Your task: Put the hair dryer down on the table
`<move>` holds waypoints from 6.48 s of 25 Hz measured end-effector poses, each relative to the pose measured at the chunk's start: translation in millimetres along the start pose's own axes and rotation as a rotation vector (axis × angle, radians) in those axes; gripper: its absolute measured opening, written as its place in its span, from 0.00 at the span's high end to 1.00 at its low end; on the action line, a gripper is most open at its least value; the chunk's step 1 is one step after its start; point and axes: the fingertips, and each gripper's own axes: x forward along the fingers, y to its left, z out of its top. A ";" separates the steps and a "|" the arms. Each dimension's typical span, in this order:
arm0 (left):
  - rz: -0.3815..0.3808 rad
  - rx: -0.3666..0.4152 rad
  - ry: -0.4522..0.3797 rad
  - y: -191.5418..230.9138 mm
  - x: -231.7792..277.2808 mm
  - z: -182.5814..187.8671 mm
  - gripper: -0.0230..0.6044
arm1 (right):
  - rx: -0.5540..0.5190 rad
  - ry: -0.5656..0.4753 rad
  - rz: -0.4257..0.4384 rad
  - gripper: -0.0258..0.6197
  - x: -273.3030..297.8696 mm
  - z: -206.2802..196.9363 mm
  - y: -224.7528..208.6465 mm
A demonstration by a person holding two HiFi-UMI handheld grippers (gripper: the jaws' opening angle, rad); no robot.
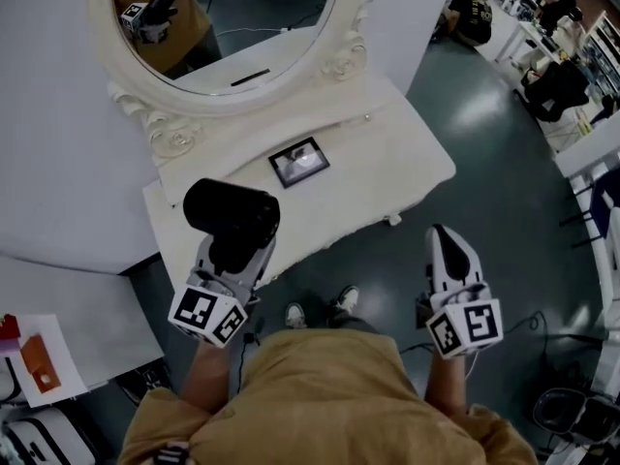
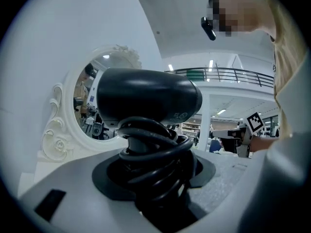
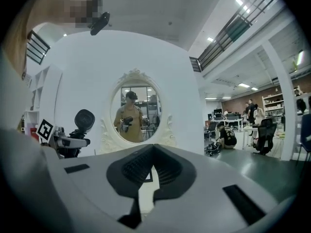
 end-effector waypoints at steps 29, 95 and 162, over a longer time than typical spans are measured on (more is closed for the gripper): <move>-0.026 0.010 0.580 -15.0 195.1 -208.5 0.58 | 0.071 -0.023 0.090 0.96 68.6 -3.8 -107.0; -0.037 0.242 0.836 5.2 291.1 -294.5 0.56 | 0.082 0.046 -0.159 0.96 -24.9 -33.4 -141.6; 0.150 0.211 0.309 19.4 124.8 -112.8 0.79 | 0.055 0.065 0.111 0.96 11.3 -34.2 -10.9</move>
